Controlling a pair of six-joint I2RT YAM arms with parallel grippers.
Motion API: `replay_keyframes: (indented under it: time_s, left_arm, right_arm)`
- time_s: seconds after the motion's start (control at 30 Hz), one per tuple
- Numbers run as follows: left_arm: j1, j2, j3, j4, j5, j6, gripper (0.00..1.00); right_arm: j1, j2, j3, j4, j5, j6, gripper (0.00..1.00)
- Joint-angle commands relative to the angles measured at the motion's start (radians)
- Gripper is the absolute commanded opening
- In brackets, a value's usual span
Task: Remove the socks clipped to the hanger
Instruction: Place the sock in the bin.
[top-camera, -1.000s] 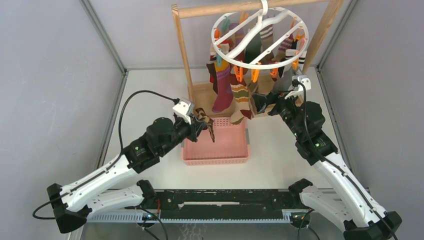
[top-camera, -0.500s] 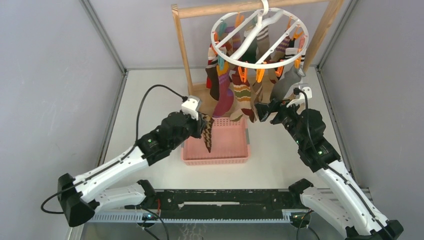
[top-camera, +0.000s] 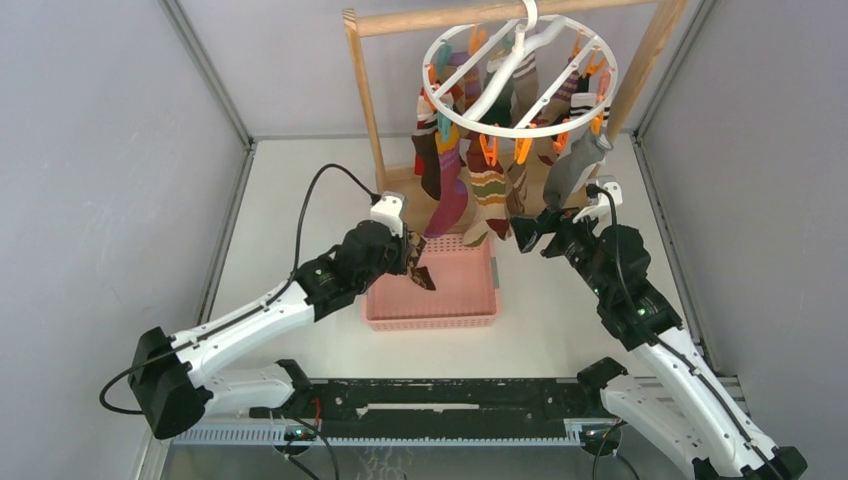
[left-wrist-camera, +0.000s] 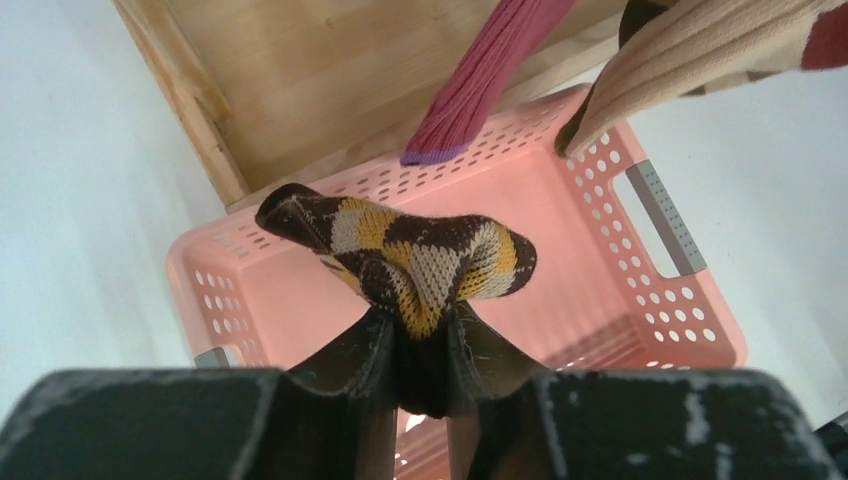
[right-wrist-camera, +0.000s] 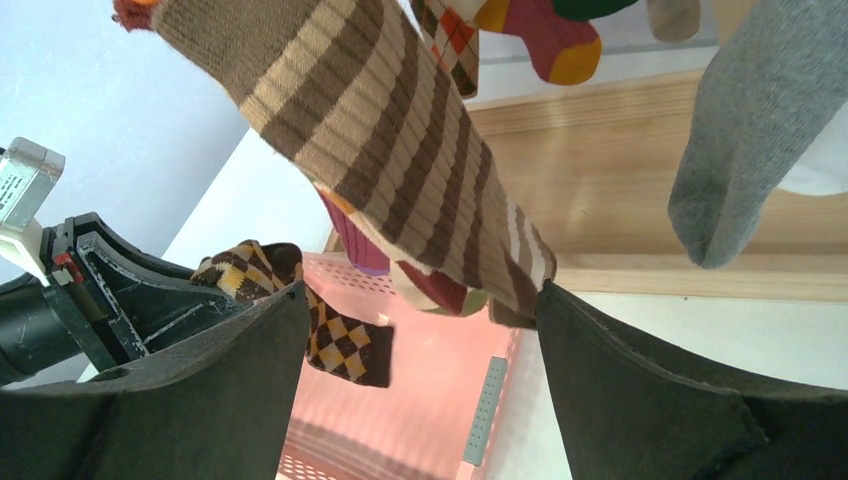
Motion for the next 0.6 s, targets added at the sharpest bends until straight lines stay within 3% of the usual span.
replay_keyframes:
  time_s: [0.0,0.3,0.57]
  left_arm:
    - [0.005,0.008,-0.040,0.016,0.003,-0.083,0.26]
    - [0.004,0.002,-0.112,0.024,0.034,-0.168,0.53]
    - [0.003,-0.023,-0.119,-0.007,0.027,-0.179,0.67]
  right_arm:
    - [0.001,-0.012,-0.010,0.013,-0.017,0.020,0.90]
    - [0.002,-0.011,-0.023,0.013,-0.018,0.021,0.90]
    - [0.002,0.005,-0.028,0.023,-0.047,0.020,0.90]
